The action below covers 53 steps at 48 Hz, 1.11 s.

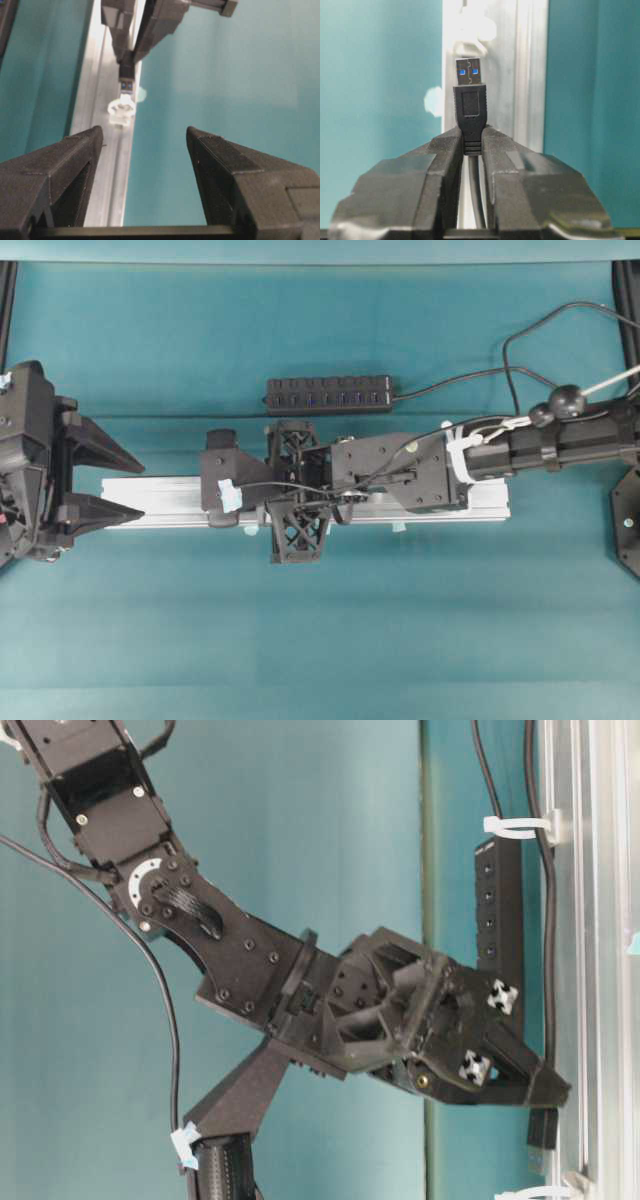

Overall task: Pass the USB cable through three rings with both arms.
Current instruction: 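Carry the plug left with the right gripper through the left white ring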

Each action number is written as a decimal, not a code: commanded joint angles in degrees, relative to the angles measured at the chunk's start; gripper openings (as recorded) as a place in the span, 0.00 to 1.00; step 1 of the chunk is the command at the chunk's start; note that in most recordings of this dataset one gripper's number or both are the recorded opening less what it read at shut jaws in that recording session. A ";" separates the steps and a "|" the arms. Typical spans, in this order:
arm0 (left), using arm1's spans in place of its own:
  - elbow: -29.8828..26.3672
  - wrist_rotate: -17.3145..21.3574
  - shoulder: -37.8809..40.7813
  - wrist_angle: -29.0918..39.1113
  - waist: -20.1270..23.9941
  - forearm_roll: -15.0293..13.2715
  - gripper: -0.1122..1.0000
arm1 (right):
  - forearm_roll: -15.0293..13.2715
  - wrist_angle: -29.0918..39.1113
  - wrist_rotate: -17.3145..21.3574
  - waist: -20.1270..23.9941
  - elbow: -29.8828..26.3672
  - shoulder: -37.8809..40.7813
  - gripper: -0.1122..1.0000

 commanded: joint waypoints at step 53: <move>0.09 0.09 -3.43 3.25 -0.35 0.18 0.75 | 2.46 -3.69 -0.09 -0.44 -5.80 3.43 0.05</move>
